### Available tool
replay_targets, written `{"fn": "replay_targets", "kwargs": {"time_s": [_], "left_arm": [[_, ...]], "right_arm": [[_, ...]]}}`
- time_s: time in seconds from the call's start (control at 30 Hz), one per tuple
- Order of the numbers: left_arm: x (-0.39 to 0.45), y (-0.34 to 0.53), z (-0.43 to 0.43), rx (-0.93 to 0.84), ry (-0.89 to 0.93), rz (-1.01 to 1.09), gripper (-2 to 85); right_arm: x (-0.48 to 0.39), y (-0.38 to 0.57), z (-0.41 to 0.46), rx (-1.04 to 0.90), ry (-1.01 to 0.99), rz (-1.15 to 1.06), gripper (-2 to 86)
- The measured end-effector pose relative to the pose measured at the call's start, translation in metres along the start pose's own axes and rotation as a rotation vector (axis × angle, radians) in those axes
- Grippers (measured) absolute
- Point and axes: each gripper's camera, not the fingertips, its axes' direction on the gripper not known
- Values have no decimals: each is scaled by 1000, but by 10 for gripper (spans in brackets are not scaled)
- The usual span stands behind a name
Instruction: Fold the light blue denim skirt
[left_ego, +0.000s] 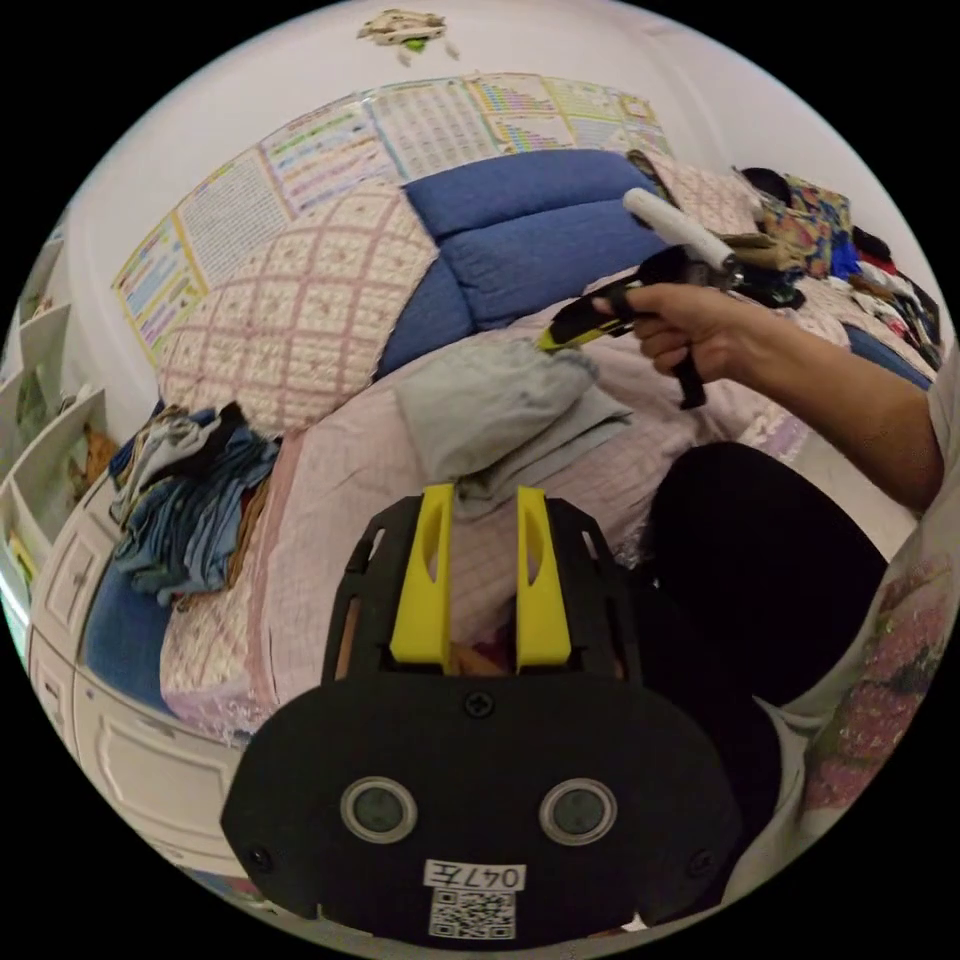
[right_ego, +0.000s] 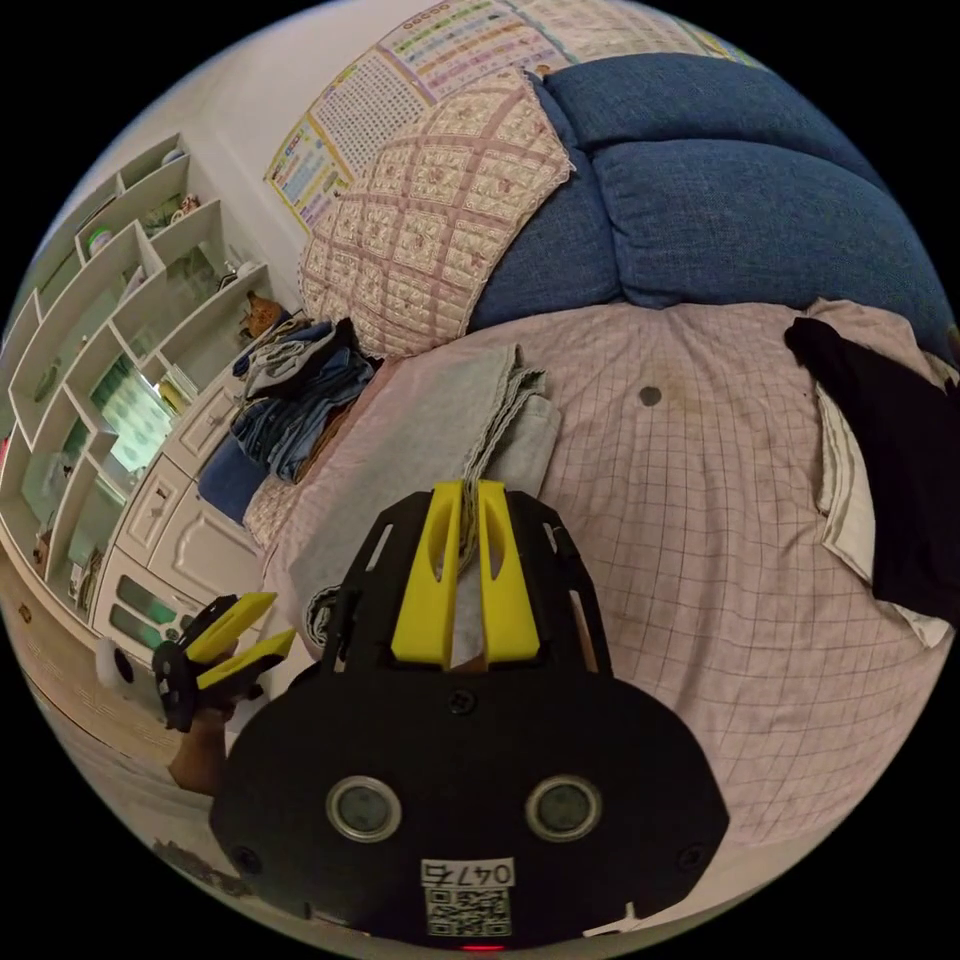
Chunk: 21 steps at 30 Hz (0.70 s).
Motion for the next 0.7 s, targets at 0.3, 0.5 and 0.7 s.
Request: {"fn": "replay_targets", "kwargs": {"time_s": [0.3,0.5,0.7], "left_arm": [[6,-43,47,-49,-88,-7,110],[15,-59,22,9,-86,55,66],[88,-112,5,52,-111,353,123]], "right_arm": [[-13,4,-9,-5,-56,41,0],[-43,-7,-15,-30,-72,-2,-3],[-66,-8,-20,-28,-92,16,-4]]}}
